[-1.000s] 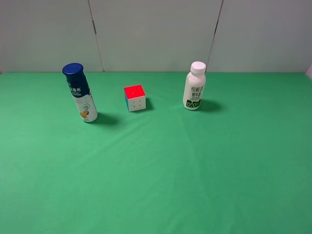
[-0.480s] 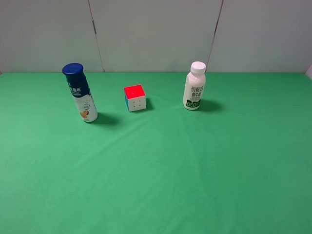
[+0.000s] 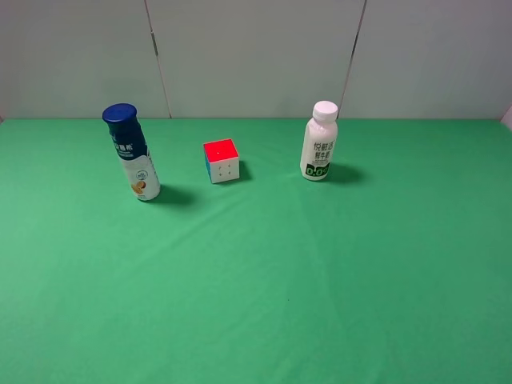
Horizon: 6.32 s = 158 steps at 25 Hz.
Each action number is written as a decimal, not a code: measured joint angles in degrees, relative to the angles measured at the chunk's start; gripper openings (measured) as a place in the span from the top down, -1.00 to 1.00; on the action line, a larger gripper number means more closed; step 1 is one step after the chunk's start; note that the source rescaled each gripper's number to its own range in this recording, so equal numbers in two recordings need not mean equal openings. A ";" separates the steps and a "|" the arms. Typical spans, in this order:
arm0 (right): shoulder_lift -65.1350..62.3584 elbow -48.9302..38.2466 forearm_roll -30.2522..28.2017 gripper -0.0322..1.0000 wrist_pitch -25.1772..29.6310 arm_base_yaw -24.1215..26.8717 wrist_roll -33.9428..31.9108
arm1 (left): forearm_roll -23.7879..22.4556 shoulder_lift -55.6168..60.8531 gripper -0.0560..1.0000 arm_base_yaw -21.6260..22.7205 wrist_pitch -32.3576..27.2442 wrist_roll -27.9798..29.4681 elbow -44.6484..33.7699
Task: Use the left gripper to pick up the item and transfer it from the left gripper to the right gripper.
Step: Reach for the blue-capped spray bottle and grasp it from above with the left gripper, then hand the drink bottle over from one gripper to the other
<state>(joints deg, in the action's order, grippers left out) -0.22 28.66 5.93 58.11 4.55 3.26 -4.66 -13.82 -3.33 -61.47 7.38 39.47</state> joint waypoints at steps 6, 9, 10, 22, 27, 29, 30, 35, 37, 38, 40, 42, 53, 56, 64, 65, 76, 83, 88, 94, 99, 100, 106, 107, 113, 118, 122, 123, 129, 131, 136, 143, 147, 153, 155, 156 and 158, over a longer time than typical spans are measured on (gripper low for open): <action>0.00 0.00 0.00 -1.00 0.00 0.00 0.00 | 1.09 -15.07 -0.99 0.00 0.00 -1.28 7.78; 0.00 0.00 0.00 -1.00 0.00 0.00 0.00 | 2.11 -23.10 -0.99 0.00 0.06 -1.95 11.76; 0.00 0.00 0.00 -1.00 0.00 0.00 0.00 | 2.32 -25.94 -0.99 0.00 0.06 -2.20 13.18; 0.00 0.00 0.00 -1.00 0.00 0.00 0.00 | 3.61 -55.43 -1.00 -4.47 0.23 -2.69 29.50; 0.00 0.00 0.00 -1.00 0.00 0.00 0.00 | 3.61 -66.19 -1.00 -7.84 0.23 -1.31 36.67; 0.00 0.00 0.00 -1.00 0.00 0.00 0.00 | 3.54 -70.11 -1.00 -8.84 -0.12 -0.37 39.50; 0.00 0.00 0.00 -1.00 0.00 0.00 0.00 | 3.45 -72.18 -1.00 -9.34 -0.23 0.04 40.61; 0.00 0.00 0.00 -1.00 0.00 0.00 0.00 | 3.33 -81.46 -1.00 -11.29 -1.29 1.26 46.55; 0.00 0.00 0.00 -1.00 0.00 0.00 0.00 | 3.33 -84.86 -1.00 -12.16 -1.79 1.65 48.77; 0.00 0.00 0.00 -1.00 0.00 0.00 0.00 | 3.33 -86.65 -1.00 -12.55 -2.04 1.77 49.92; 0.00 0.00 0.00 -1.00 0.00 0.00 0.00 | 3.33 -89.67 -1.00 -13.38 -2.62 2.22 51.66; 0.00 0.00 0.00 -1.00 0.00 0.00 0.00 | 3.33 -92.19 -1.00 -14.01 -2.62 2.63 52.87; 0.00 0.00 0.00 -1.00 0.00 0.00 0.00 | 3.33 -98.90 -1.00 -14.63 -1.99 3.00 53.48; 0.00 0.00 0.06 -1.00 0.00 0.00 0.00 | 3.33 -100.14 -1.00 -14.63 -1.39 3.00 53.48; 0.00 0.00 0.17 -1.00 0.00 0.00 0.00 | 3.18 -102.12 -1.00 -14.63 0.01 2.95 53.48; 0.00 0.00 0.17 -1.00 0.00 0.00 0.00 | 3.11 -102.12 -1.00 -14.63 0.27 2.95 53.48; 0.00 0.00 0.17 -1.00 0.00 0.00 0.00 | 2.27 -102.12 0.38 -14.63 0.38 2.83 53.48; 0.00 0.00 0.17 -1.00 0.00 0.00 0.00 | 1.90 -102.12 0.89 -14.63 0.38 2.89 53.48; 0.00 0.00 0.17 -1.00 0.00 0.00 0.00 | 1.90 -102.12 0.89 -14.63 0.38 2.89 53.48; 0.00 0.00 0.28 -1.00 0.00 -0.64 0.00 | 1.90 -102.12 0.89 -14.63 0.33 2.89 53.48; 0.00 0.00 0.63 -1.00 0.00 -0.84 0.00 | 1.90 -102.63 0.89 -14.63 -3.23 2.89 56.23; 0.00 0.00 0.63 -1.00 0.00 -0.84 0.00 | 1.90 -102.70 0.89 -14.63 -4.34 2.89 57.50; 0.00 0.00 0.63 -1.00 0.00 -0.84 0.00 | 5.82 -102.50 0.89 -14.63 -5.45 2.89 64.86; 0.00 0.00 0.63 -1.00 0.00 -0.84 0.00 | 7.02 -102.27 0.89 -14.63 -5.45 2.89 65.64; 0.00 0.00 0.63 -1.00 0.00 -0.84 0.00 | 9.22 -99.22 0.89 -17.51 -5.51 2.83 66.81; 0.00 0.00 0.63 -1.00 0.00 -0.84 0.00 | 10.65 -98.50 0.89 -23.14 -5.37 2.76 66.81; 0.00 0.00 0.63 -1.00 0.00 -0.84 0.00 | 16.82 -98.50 0.89 -26.55 -3.31 2.76 66.81; 0.00 0.00 0.63 -1.00 0.00 -0.84 0.00 | 18.68 -98.50 0.89 -27.19 -2.44 2.76 66.81; 0.00 0.00 0.74 -1.00 0.00 -0.84 0.00 | 29.61 -98.50 0.89 -28.47 1.68 -0.82 66.81; 0.00 0.00 0.74 -1.00 0.00 -0.84 0.00 | 33.04 -98.50 0.89 -28.47 2.42 -3.02 66.81; 0.00 0.00 0.75 -1.00 0.00 -0.84 0.00 | 40.84 -98.50 0.89 -28.47 3.46 -7.38 66.81; 0.00 0.00 0.94 -1.00 0.00 -0.84 0.00 | 49.01 -98.50 0.89 -28.47 4.00 -14.26 66.81; 0.00 0.00 2.31 -1.00 -0.03 -0.84 0.00 | 51.23 -98.50 0.89 -28.47 4.12 -16.26 66.81; 0.00 0.00 3.89 -1.00 -0.07 -0.84 0.00 | 54.16 -98.50 0.89 -27.63 3.66 -19.14 64.99; 0.00 0.00 4.45 -1.00 -0.13 -0.84 0.29 | 58.22 -98.50 0.89 -26.43 3.07 -21.90 62.91; 0.00 0.00 4.89 -1.00 -0.20 -0.84 0.69 | 60.33 -98.50 0.89 -25.75 3.01 -23.62 61.71; 0.00 0.00 6.39 -1.00 -0.27 -0.84 2.19 | 63.80 -98.50 0.89 -24.67 2.91 -26.57 59.65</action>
<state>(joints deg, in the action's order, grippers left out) -0.22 28.66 12.32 57.84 3.72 5.46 59.14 -112.31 -28.00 -58.56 -19.18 99.12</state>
